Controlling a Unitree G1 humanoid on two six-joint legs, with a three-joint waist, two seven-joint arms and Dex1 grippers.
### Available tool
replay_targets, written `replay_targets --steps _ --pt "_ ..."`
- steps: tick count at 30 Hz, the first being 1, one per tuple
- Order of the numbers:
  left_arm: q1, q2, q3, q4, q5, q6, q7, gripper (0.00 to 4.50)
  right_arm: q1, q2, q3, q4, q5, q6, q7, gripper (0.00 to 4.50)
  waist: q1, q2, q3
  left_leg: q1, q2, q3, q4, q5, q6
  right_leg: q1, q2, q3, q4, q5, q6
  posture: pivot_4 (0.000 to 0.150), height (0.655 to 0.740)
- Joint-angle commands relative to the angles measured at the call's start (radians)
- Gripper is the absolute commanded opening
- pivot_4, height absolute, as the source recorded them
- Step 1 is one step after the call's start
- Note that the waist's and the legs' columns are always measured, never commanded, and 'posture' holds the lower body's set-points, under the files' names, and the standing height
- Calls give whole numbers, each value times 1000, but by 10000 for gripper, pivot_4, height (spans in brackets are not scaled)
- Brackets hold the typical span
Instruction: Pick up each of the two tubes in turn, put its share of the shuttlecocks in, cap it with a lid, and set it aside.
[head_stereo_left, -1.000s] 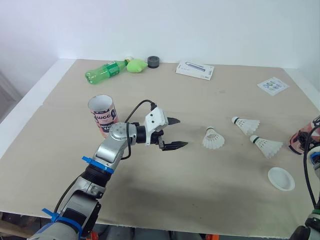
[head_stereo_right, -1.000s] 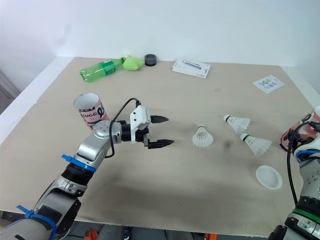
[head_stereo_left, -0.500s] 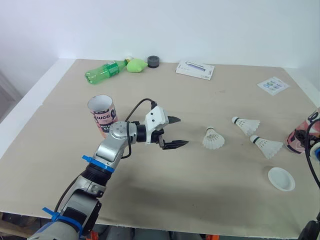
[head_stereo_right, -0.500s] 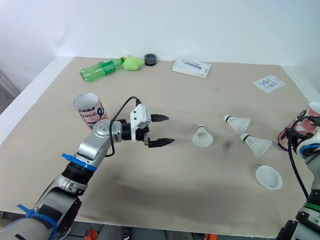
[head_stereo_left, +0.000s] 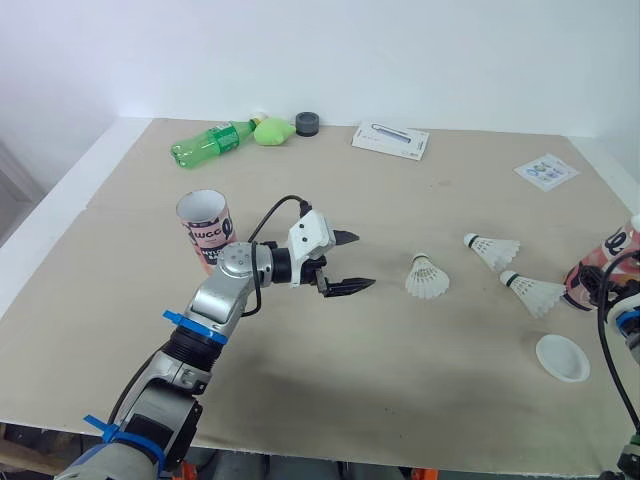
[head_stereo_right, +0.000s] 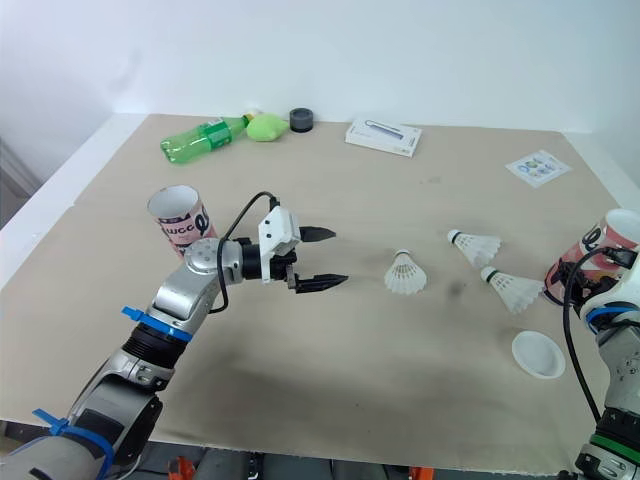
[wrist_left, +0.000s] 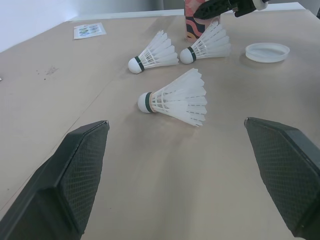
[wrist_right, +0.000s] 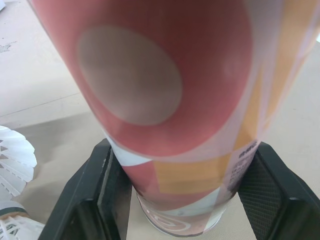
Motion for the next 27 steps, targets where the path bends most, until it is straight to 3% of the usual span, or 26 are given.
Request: replay_targets --steps 1,20,22,26,27 --pt "-30 -3 19 -11 -11 -17 -5 45000 12 -11 16 11 -9 0 12 27589 0 0 0 0 0 0 0 0 0 0 0 0 0 0 0 1500 7294" --pt "-34 -2 35 -4 -8 -33 -11 45000 45 -18 -15 46 -10 -27 5 27589 4 -1 0 -1 -1 0 0 0 0 1 -1 0 -1 0 0 1500 7294" --pt "-34 -1 35 -4 -8 -33 -12 45000 53 -10 -31 35 8 -32 16 36403 4 -1 0 -1 -1 0 0 0 0 1 -1 0 -1 0 0 1500 7294" --pt "-34 -1 36 -5 -9 -30 -13 45000 67 -20 -46 18 29 -24 42 44043 3 1 0 -1 -1 0 0 0 0 0 -1 0 -1 0 0 1500 7294" --pt "-34 -1 36 -5 -9 -31 -13 45000 68 -22 -53 16 33 -25 43 44043 3 2 0 -1 -1 0 0 0 0 0 -1 0 -1 0 0 1500 7294"
